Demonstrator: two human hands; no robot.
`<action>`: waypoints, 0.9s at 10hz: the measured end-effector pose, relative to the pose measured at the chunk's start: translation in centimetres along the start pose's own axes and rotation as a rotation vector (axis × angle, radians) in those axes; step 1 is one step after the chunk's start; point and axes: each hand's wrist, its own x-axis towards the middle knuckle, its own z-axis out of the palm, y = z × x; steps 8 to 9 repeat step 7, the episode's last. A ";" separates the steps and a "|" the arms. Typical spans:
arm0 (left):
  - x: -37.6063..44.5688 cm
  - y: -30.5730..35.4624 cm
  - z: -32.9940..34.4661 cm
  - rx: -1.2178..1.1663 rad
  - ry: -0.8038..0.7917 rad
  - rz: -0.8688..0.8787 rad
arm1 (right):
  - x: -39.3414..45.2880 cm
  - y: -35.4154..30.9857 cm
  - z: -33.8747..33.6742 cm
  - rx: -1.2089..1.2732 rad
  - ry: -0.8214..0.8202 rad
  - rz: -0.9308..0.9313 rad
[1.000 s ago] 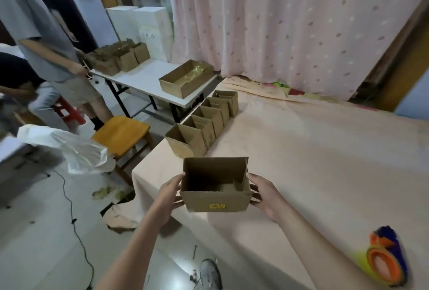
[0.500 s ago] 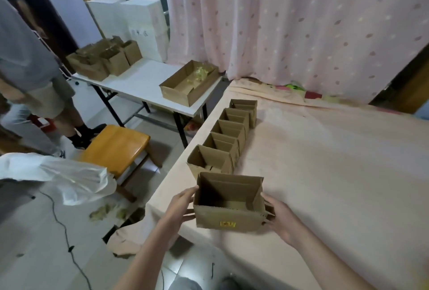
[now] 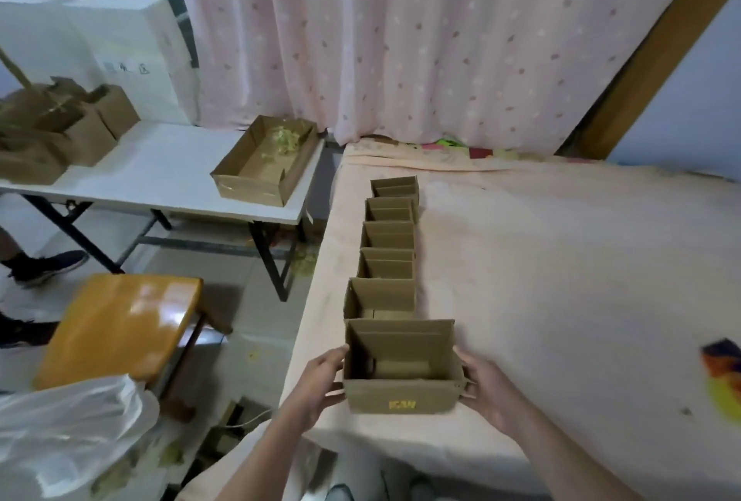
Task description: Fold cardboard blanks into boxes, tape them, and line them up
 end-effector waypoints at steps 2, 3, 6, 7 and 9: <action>1.2 0.9 -2.9 0.021 -0.033 -0.029 | 1.5 1.0 3.6 0.041 0.095 0.021; 1.8 1.8 -3.2 0.016 -0.021 -0.018 | 2.4 0.7 4.9 0.018 0.107 0.022; 3.6 2.4 -3.3 0.080 0.002 -0.052 | 3.8 -0.1 6.1 -0.084 0.219 0.010; 3.6 2.8 -3.6 0.188 0.051 -0.002 | 2.8 -0.5 5.7 -0.125 0.261 -0.031; 3.6 2.8 -3.6 0.188 0.051 -0.002 | 2.8 -0.5 5.7 -0.125 0.261 -0.031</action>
